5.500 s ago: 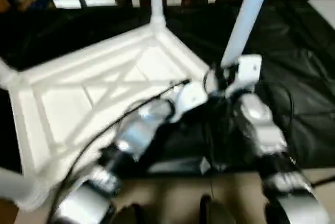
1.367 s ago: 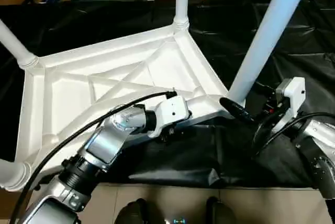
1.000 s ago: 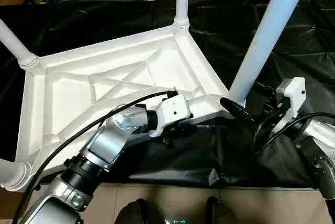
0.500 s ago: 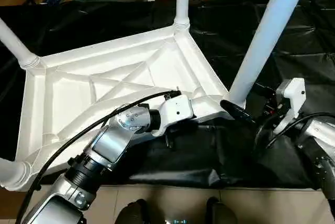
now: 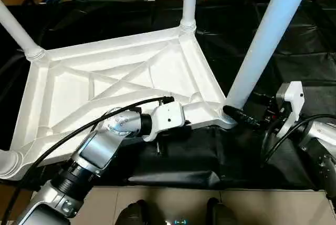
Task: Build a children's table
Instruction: Rotate leg to tighten
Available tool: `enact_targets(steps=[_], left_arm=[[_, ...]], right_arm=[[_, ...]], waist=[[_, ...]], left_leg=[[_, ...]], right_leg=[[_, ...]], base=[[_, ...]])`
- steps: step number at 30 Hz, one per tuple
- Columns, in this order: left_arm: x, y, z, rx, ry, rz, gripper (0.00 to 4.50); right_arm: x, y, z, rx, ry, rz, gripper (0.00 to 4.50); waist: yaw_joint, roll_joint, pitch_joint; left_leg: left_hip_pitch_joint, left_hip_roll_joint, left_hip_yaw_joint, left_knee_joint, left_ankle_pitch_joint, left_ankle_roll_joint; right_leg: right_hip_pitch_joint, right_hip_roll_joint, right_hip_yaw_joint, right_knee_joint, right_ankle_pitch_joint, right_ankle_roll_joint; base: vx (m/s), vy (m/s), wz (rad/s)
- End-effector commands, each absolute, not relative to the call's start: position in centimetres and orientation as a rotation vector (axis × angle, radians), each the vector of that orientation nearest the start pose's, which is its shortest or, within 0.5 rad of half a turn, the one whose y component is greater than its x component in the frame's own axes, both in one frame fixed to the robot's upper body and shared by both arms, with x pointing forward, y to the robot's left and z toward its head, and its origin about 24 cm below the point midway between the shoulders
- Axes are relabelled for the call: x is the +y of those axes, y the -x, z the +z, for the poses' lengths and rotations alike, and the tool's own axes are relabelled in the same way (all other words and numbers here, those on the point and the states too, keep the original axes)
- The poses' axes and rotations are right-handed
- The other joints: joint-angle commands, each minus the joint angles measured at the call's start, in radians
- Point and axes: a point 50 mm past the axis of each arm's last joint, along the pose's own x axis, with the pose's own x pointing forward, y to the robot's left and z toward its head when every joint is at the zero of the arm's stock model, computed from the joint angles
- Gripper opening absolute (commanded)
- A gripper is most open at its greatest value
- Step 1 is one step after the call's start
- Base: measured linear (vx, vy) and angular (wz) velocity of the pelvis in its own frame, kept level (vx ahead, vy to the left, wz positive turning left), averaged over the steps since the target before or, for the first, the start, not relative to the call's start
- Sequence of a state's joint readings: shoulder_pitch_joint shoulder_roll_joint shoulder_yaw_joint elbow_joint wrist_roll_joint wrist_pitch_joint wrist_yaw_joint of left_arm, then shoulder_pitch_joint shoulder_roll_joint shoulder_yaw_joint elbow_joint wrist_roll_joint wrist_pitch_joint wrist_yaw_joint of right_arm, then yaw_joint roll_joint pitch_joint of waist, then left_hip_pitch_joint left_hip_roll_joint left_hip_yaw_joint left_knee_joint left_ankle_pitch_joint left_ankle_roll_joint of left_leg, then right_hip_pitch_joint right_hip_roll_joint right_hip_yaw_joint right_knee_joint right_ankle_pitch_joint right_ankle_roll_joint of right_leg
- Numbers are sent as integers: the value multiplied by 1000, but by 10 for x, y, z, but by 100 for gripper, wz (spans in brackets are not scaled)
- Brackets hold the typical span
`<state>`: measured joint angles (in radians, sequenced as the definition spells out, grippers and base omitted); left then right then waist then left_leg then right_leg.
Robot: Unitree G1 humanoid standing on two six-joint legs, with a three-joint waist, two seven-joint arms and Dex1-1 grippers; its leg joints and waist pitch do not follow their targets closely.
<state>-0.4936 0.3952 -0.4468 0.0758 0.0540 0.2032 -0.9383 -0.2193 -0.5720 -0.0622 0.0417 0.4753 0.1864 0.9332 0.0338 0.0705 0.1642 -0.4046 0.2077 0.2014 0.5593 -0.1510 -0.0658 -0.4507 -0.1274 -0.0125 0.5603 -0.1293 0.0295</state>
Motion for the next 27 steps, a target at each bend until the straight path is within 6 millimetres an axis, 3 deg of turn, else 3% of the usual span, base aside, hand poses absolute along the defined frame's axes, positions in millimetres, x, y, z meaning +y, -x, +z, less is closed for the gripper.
enact_targets(steps=[1, 6, 8, 19, 22, 24, 26, 27], left_arm=[[87, -278, 66, 292, -665, -1351, 0], [88, -277, 65, 295, -665, -1351, 0], [88, -277, 65, 294, -664, -1353, 0], [86, -276, 67, 297, -601, -1330, 0], [78, -280, 70, 286, -563, -1278, 0], [74, -283, 71, 282, -560, -1249, 0], [55, -301, 74, 277, -563, -1079, 0], [55, -301, 74, 277, -563, -1079, 0]], right_arm=[[-214, -272, 111, 31, 78, 934, 309], [-214, -271, 111, 34, 68, 946, 288], [-214, -270, 110, 35, 65, 948, 258], [-212, -274, 95, 36, 14, 843, 198], [-207, -284, 78, 74, 5, 693, 196], [-205, -289, 71, 92, 1, 613, 195], [-201, -311, 51, 142, -29, 249, 194], [-201, -311, 51, 142, -29, 249, 194]], waist=[[-2, -22, -70], [-1, -19, -73], [0, -15, -74], [-2, -15, -76], [-8, -20, -73], [-12, -17, -69], [-25, -12, -63], [-31, -16, -62]], left_leg=[[18, -1, 4, -61, -233, 112], [21, 0, 6, -58, -213, 120], [21, 0, 6, -58, -210, 121], [22, 0, 7, -59, -228, 108], [18, -3, 4, -64, -265, 85], [20, -2, 3, -68, -304, 66], [20, -8, -1, -75, -370, 12], [19, -9, -5, -76, -392, -3]], right_leg=[[54, 15, -4, -51, -230, -232], [55, 16, -4, -48, -202, -246], [56, 16, -5, -47, -193, -251], [54, 16, -4, -48, -213, -254], [55, 15, -7, -54, -287, -230], [47, 14, -5, -60, -352, -206], [36, 16, -9, -68, -448, -167], [36, 17, -11, -69, -478, -152]], base=[[0, 0, 0], [0, 0, 0], [0, 0, 0], [0, 0, 0], [0, 0, 0], [0, 0, 0], [-27, 1, -2], [-69, 10, -6]])
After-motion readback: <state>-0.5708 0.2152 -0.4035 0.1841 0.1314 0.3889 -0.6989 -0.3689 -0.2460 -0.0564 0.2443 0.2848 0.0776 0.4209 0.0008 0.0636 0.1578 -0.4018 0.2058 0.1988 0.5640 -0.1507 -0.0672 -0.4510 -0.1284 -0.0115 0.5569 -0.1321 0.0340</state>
